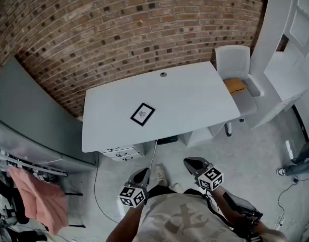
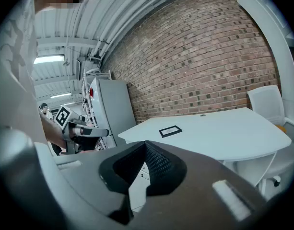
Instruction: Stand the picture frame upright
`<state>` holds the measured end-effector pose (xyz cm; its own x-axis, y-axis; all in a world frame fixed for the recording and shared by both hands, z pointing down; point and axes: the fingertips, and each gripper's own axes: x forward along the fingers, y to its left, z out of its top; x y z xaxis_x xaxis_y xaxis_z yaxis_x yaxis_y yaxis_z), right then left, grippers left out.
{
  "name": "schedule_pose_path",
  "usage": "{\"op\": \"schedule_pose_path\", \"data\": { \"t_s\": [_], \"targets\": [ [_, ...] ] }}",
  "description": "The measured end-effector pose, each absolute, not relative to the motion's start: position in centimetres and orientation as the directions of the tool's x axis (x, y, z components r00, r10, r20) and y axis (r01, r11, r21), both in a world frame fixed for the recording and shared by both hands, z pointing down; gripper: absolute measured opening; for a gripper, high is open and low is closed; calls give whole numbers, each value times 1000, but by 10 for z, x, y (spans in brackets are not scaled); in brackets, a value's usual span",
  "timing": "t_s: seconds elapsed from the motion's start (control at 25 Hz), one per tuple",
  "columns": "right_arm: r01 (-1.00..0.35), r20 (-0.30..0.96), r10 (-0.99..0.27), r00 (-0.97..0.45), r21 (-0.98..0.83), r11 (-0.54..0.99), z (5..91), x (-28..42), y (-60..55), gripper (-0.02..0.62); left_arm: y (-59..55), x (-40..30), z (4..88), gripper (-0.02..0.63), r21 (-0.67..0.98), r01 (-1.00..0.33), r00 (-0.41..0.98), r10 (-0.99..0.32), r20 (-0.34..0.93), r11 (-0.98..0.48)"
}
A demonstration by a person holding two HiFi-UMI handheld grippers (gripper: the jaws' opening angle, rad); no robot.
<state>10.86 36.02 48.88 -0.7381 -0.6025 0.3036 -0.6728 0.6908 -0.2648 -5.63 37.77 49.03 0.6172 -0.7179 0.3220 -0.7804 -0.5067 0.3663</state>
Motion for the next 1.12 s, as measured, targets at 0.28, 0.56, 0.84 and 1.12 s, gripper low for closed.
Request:
{"op": "schedule_pose_path", "data": {
  "t_s": [0.28,0.56,0.84,1.12],
  "targets": [
    [-650,291,-584,-758,-258,715,489,105,366,6,377,-64,486,3,352,-797,596,-729,336,-490],
    [-658,253,-608,-753,-270,703,485,108,365,7,382,-63,487,3,346,-803,590,-729,347,-486],
    [-678,274,-620,-735,-283,678,493,118,361,7,379,-71,488,3,330,-823,562,-745,360,-462],
    [-672,279,-611,-741,-292,681,491,118,348,8,373,-80,484,3,332,-835,543,-755,368,-439]
  ]
}}
